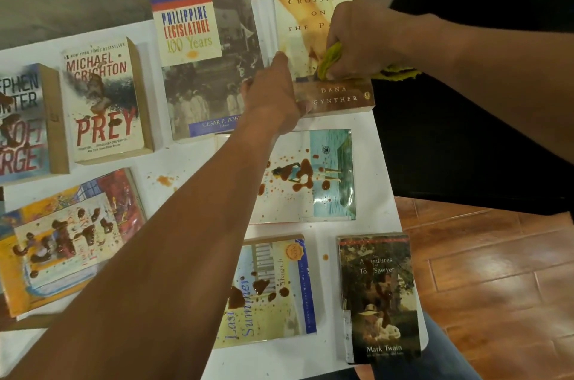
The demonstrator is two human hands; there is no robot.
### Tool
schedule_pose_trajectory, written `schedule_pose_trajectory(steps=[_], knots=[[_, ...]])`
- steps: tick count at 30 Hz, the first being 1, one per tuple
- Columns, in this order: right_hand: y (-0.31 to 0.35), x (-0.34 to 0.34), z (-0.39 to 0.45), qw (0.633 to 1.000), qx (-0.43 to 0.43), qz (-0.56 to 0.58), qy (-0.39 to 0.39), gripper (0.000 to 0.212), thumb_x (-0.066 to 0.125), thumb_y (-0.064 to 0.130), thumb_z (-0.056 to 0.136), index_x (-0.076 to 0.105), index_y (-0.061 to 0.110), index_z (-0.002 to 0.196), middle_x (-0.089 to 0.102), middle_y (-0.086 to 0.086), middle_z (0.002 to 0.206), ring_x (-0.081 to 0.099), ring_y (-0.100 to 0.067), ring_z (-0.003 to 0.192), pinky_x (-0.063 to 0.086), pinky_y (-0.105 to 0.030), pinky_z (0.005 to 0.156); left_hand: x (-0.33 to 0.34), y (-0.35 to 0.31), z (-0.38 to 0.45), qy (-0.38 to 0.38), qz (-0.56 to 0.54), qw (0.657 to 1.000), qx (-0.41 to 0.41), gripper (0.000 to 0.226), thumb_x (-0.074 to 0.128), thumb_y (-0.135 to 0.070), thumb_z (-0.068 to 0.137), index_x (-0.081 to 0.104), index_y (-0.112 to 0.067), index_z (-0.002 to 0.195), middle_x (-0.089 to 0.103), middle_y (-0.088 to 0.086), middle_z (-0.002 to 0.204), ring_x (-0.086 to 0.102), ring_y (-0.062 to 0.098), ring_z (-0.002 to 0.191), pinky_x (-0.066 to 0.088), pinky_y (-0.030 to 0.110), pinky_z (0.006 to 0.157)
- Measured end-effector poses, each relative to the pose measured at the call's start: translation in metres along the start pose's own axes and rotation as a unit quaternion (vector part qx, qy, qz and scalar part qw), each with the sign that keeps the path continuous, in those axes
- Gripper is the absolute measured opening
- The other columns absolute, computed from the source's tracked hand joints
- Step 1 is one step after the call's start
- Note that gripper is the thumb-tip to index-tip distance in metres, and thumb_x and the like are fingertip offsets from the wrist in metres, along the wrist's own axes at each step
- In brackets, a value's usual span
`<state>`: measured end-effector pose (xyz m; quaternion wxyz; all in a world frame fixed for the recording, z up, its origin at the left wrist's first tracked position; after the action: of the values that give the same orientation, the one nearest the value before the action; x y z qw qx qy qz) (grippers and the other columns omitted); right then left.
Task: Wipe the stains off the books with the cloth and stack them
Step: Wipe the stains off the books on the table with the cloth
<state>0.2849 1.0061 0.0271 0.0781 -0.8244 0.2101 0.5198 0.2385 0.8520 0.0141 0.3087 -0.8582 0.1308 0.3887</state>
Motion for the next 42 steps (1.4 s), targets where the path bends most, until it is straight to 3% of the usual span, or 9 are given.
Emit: schedule_pose_trajectory(steps=[6,9,14,19,25,29,34,38,42], knots=[[0.003,0.000,0.006,0.999,0.013,0.004,-0.032,0.039,0.071,0.052,0.085,0.060,0.022,0.108,0.041,-0.003,0.105,0.046,-0.018,0.085,0.038,-0.029,0.061,-0.001,0.000,0.000,-0.005,-0.004,1.000,0.000,0.075,0.079,-0.030,0.087,0.034,-0.015,0.146,0.058,0.011,0.130,0.051,0.033,0.127,0.036,0.046,0.112],[0.005,0.001,0.002,1.000,-0.006,0.014,0.003,0.039,0.075,0.052,0.080,0.062,0.024,0.103,0.043,0.001,0.105,0.047,-0.018,0.090,0.043,-0.032,0.070,-0.001,0.001,-0.001,-0.005,-0.002,1.000,0.000,0.077,0.078,-0.031,0.087,0.033,-0.015,0.147,0.057,0.011,0.131,0.050,0.033,0.128,0.036,0.045,0.112],[0.003,-0.009,0.013,0.995,0.036,0.058,-0.071,0.045,0.075,0.049,0.082,0.067,0.021,0.116,0.052,-0.010,0.121,0.048,-0.024,0.100,0.043,-0.035,0.082,-0.001,0.000,-0.001,-0.003,-0.014,1.000,0.002,0.077,0.078,-0.029,0.088,0.032,-0.015,0.148,0.056,0.013,0.131,0.049,0.033,0.129,0.037,0.046,0.112],[0.012,-0.010,0.012,0.999,-0.004,0.038,-0.034,0.041,0.078,0.048,0.080,0.069,0.021,0.110,0.046,-0.003,0.105,0.044,-0.019,0.093,0.040,-0.032,0.073,0.001,0.002,-0.002,-0.004,-0.023,1.000,0.004,0.072,0.078,-0.028,0.087,0.035,-0.017,0.143,0.060,0.011,0.125,0.053,0.032,0.124,0.039,0.045,0.110],[0.019,-0.009,0.010,0.999,-0.029,0.010,0.011,0.047,0.079,0.050,0.078,0.064,0.020,0.111,0.050,-0.006,0.118,0.051,-0.025,0.108,0.049,-0.037,0.081,0.000,0.002,-0.001,-0.006,-0.036,0.999,0.006,0.064,0.079,-0.027,0.086,0.039,-0.015,0.135,0.061,0.010,0.117,0.057,0.033,0.117,0.040,0.045,0.108],[0.015,-0.012,0.015,0.999,0.010,0.015,-0.034,0.054,0.077,0.052,0.079,0.063,0.018,0.119,0.051,-0.009,0.124,0.052,-0.025,0.103,0.043,-0.034,0.077,0.001,0.003,0.000,-0.008,-0.041,0.999,0.006,0.070,0.080,-0.026,0.086,0.037,-0.016,0.141,0.061,0.010,0.120,0.055,0.032,0.120,0.039,0.046,0.110],[0.023,-0.005,-0.001,0.998,-0.051,0.009,0.030,0.035,0.077,0.049,0.080,0.069,0.024,0.103,0.047,0.001,0.102,0.043,-0.016,0.094,0.044,-0.033,0.072,0.001,0.004,0.001,-0.018,-0.031,0.999,0.007,0.062,0.080,-0.028,0.086,0.041,-0.017,0.133,0.062,0.008,0.117,0.056,0.031,0.117,0.038,0.045,0.110],[0.015,-0.003,0.007,0.999,0.011,0.024,-0.042,0.043,0.074,0.056,0.079,0.065,0.025,0.107,0.045,-0.002,0.101,0.047,-0.020,0.087,0.043,-0.034,0.072,0.001,0.004,0.000,-0.023,-0.033,0.999,0.009,0.070,0.081,-0.028,0.085,0.038,-0.017,0.139,0.063,0.009,0.119,0.056,0.032,0.119,0.037,0.045,0.111],[0.025,0.005,-0.005,0.997,-0.034,0.072,0.000,0.025,0.076,0.052,0.079,0.066,0.031,0.089,0.050,0.006,0.091,0.051,-0.015,0.085,0.043,-0.025,0.061,0.000,0.004,-0.001,-0.025,-0.026,0.999,0.009,0.064,0.080,-0.029,0.085,0.041,-0.017,0.134,0.062,0.007,0.116,0.055,0.031,0.118,0.037,0.044,0.110]])
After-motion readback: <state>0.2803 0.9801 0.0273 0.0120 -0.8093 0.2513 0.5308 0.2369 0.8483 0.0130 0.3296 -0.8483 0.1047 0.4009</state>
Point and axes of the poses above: each hand's wrist, its own z-axis towards the middle knuckle, its own x-axis out of the palm, y = z × x, the point moved 5 cm from there along z, towards the middle knuckle
